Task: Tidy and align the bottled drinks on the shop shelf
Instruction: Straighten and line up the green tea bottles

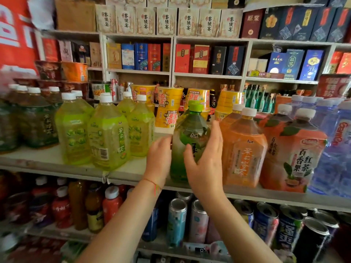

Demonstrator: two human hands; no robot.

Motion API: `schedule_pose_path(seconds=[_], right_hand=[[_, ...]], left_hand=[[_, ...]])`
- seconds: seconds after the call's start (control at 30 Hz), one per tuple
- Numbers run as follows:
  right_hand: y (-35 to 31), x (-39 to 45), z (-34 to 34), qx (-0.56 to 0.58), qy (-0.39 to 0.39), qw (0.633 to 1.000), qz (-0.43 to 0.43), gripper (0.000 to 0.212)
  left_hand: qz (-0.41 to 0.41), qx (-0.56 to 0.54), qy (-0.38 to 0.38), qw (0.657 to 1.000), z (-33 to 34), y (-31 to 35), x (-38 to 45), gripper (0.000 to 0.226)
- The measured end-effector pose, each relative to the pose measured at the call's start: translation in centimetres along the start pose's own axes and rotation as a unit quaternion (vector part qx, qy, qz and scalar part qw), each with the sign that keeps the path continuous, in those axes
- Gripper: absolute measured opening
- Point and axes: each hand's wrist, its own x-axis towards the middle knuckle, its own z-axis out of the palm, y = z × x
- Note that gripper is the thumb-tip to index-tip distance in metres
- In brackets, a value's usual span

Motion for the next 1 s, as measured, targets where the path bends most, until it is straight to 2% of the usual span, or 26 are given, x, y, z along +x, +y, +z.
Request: schedule_pose_path(seconds=[0.07, 0.13, 0.23, 0.33, 0.4, 0.47, 0.57, 0.63, 0.77, 0.9, 1.0], right_hand=[[-0.2, 0.0, 0.6, -0.051, 0.052, 0.988, -0.133, 0.069], [-0.4, -0.4, 1.8, -0.057, 0.041, 0.977, -0.202, 0.060], [-1.1, -1.9, 4.2, -0.048, -0.028, 0.971, -0.233, 0.052], [-1.4, -3.0, 6.5, -0.040, -0.118, 0.971, -0.205, 0.052], [-2.4, -2.9, 8.2, -0.040, -0.171, 0.976, -0.131, 0.058], [-4.0, -2.1, 10.0, -0.049, -0.203, 0.977, -0.046, 0.067], [-5.3, -0.5, 12.7, -0.084, -0.230, 0.968, 0.058, 0.075], [-5.3, 0.3, 14.1, -0.100, -0.225, 0.964, 0.097, 0.077], [-4.6, 0.8, 16.0, -0.115, -0.169, 0.968, 0.143, 0.073], [-5.0, 1.9, 17.6, -0.117, -0.112, 0.971, 0.176, 0.071], [-5.3, 3.3, 18.4, -0.137, -0.077, 0.970, 0.186, 0.086]], left_hand=[[0.108, 0.065, 0.067, 0.990, -1.0, 0.5, -0.8, 0.025], [0.207, 0.134, 0.130, 0.960, -2.7, 0.7, -1.1, 0.023], [0.317, 0.222, 0.233, 0.892, -6.3, 0.5, 0.1, 0.025], [0.338, 0.277, 0.293, 0.851, -9.6, 0.2, 1.6, 0.050], [0.306, 0.307, 0.280, 0.857, -11.9, 0.2, 2.6, 0.066], [0.274, 0.342, 0.219, 0.872, -14.0, 0.8, 3.7, 0.084], [0.283, 0.418, 0.139, 0.852, -16.5, 1.5, 5.1, 0.095], [0.296, 0.456, 0.118, 0.831, -17.6, 1.8, 5.9, 0.092], [0.395, 0.525, 0.116, 0.745, -20.5, 2.4, 7.8, 0.071], [0.457, 0.535, 0.067, 0.707, -22.2, 2.6, 9.0, 0.063], [0.493, 0.538, 0.058, 0.682, -22.4, 2.1, 9.1, 0.051]])
